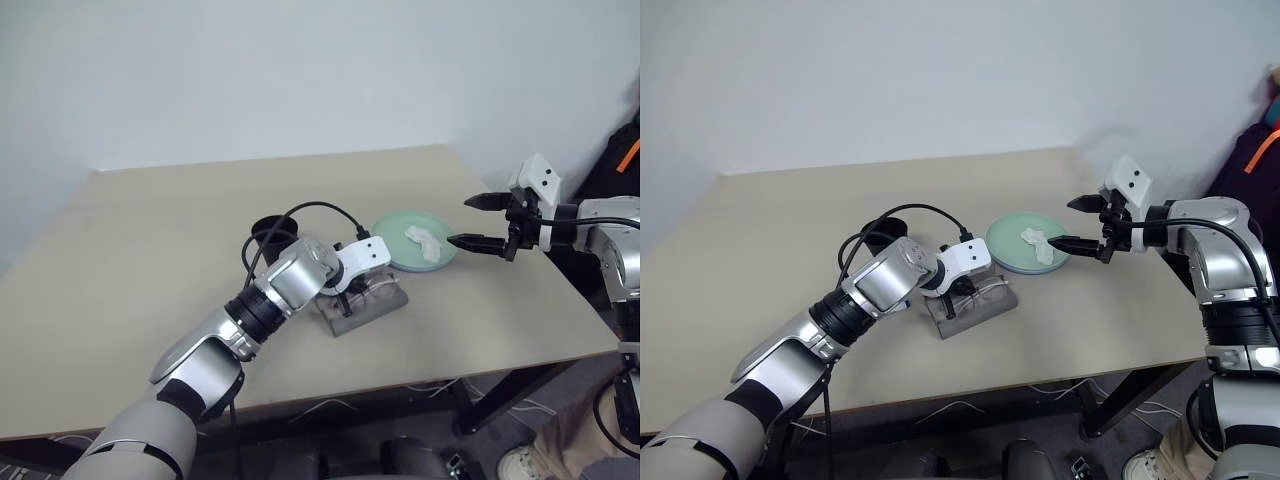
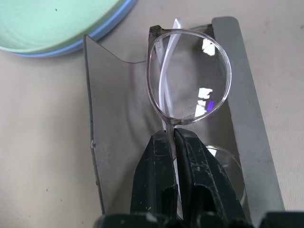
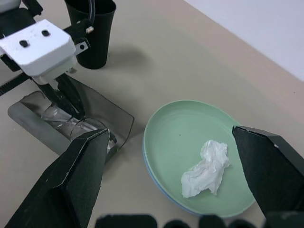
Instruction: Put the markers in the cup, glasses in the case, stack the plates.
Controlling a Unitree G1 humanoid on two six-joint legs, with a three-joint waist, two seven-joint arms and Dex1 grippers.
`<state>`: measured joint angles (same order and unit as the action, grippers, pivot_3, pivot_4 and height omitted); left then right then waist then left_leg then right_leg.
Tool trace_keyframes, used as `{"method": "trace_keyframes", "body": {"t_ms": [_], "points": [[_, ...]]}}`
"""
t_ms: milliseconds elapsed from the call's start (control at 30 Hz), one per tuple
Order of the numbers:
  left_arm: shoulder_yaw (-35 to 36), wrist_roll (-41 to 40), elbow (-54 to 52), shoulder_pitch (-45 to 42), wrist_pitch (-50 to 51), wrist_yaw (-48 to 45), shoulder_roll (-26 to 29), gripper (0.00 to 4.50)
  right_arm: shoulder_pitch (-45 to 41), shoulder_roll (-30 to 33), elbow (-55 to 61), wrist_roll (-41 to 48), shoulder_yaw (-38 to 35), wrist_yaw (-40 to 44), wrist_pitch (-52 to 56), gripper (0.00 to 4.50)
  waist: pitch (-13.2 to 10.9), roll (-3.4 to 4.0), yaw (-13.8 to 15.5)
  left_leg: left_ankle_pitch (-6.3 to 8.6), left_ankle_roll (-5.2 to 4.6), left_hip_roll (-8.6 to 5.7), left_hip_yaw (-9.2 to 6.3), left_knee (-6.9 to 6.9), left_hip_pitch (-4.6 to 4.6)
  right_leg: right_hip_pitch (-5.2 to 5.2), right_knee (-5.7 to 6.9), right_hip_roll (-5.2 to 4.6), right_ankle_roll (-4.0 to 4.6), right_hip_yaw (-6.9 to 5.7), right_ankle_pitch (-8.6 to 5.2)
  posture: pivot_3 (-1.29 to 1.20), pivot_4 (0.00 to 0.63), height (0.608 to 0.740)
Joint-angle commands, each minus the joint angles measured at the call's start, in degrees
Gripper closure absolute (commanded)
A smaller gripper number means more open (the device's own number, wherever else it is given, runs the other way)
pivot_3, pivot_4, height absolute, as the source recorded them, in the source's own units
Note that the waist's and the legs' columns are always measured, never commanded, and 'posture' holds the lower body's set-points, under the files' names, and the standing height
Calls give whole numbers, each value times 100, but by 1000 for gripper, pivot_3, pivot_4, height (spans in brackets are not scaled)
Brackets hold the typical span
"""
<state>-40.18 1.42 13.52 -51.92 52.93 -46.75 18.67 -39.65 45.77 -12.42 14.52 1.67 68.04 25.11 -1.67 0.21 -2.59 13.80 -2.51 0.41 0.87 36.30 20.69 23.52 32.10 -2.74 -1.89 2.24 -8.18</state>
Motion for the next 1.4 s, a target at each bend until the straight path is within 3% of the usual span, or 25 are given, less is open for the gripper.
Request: {"method": "trace_keyframes", "body": {"t_ms": [33, 567, 1233, 1400], "points": [[-25, 129, -174, 11, 40, -84, 23, 4453, -36, 69, 210, 108, -178, -48, 22, 0, 0, 0, 0, 0, 0, 0, 0, 0, 0, 0, 0, 0, 0, 0, 0, 0, 0, 727], [389, 160, 313, -184, 15, -51, 61, 4453, -35, 13, 221, 104, -129, -59, 33, 0, 0, 0, -1, 0, 0, 0, -1, 1, -1, 0, 4, 0, 0, 0, 0, 0, 0, 727], [-264, 209, -575, 107, 426, -515, 127, 4453, -42, 0, 218, 86, -108, -52, -16, 0, 1, 1, 0, 0, -1, 0, -1, 5, -2, -1, 7, 1, 0, 1, 0, 0, 0, 727], [-158, 195, -731, 3, 479, -621, 213, 3106, -39, -12, 211, 79, -100, -59, -32, 0, 1, 1, -1, 0, -1, 0, -1, 5, -1, 0, 7, 0, 0, 1, 0, 0, 0, 727]]}}
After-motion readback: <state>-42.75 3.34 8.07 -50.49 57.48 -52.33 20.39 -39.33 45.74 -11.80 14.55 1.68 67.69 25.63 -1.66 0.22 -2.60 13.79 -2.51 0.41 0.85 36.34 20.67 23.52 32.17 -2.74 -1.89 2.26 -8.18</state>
